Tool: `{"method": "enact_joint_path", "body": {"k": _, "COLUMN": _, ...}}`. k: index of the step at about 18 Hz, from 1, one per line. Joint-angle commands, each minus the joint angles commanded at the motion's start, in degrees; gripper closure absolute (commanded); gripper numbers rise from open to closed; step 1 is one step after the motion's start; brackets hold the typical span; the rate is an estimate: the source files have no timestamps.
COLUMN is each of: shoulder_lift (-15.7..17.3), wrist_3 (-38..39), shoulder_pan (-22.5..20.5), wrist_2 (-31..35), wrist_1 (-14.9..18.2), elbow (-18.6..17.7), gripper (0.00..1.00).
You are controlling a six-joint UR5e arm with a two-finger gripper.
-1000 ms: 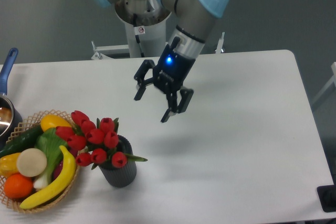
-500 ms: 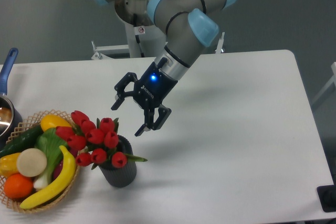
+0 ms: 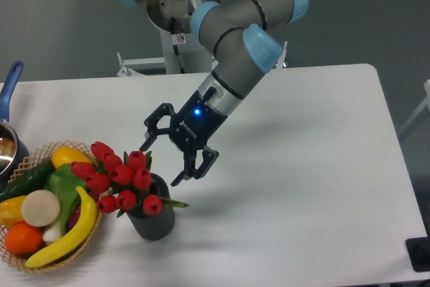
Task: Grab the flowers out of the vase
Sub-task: 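Move the open gripper down toward the red tulip stems above the vase, then close the gripper around the tulip stems just below the blooms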
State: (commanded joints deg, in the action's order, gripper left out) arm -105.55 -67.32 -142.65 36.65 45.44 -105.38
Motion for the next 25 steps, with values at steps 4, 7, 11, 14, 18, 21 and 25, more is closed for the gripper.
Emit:
{"method": "enact_joint_path", "body": {"k": 4, "shoulder_lift": -0.6, "wrist_3": 0.0, "shoulder_pan": 0.7, "wrist_2": 0.1, "wrist_1": -0.3, "elbow": 0.5, "gripper": 0.00}}
{"method": "enact_joint_path", "body": {"k": 7, "shoulder_lift": -0.7, "wrist_3": 0.0, "shoulder_pan": 1.1, "wrist_2": 0.4, "wrist_1": -0.3, "elbow": 0.4, "gripper": 0.00}}
{"method": "enact_joint_path", "body": {"k": 11, "shoulder_lift": -1.5, "wrist_3": 0.0, "shoulder_pan": 1.7, "wrist_2": 0.5, "wrist_1": -0.4, "elbow": 0.9, "gripper": 0.00}}
{"method": "enact_joint_path", "body": {"k": 14, "shoulder_lift": -1.9, "wrist_3": 0.0, "shoulder_pan": 1.8, "wrist_2": 0.5, "wrist_1": -0.4, "elbow": 1.4, "gripper": 0.00}}
{"method": "enact_joint_path", "body": {"k": 18, "shoulder_lift": -2.9, "wrist_3": -0.1, "shoulder_pan": 2.5, "wrist_2": 0.8, "wrist_1": -0.4, "elbow": 2.2, "gripper": 0.00}}
{"method": "enact_joint_path", "body": {"k": 21, "shoulder_lift": -3.1, "wrist_3": -0.1, "shoulder_pan": 2.6, "wrist_2": 0.8, "wrist_1": -0.4, "elbow": 2.4, "gripper": 0.00}}
{"method": "enact_joint_path", "body": {"k": 25, "shoulder_lift": -3.3, "wrist_3": 0.0, "shoulder_pan": 3.8, "wrist_2": 0.7, "wrist_1": -0.4, "elbow": 2.5, "gripper": 0.00}}
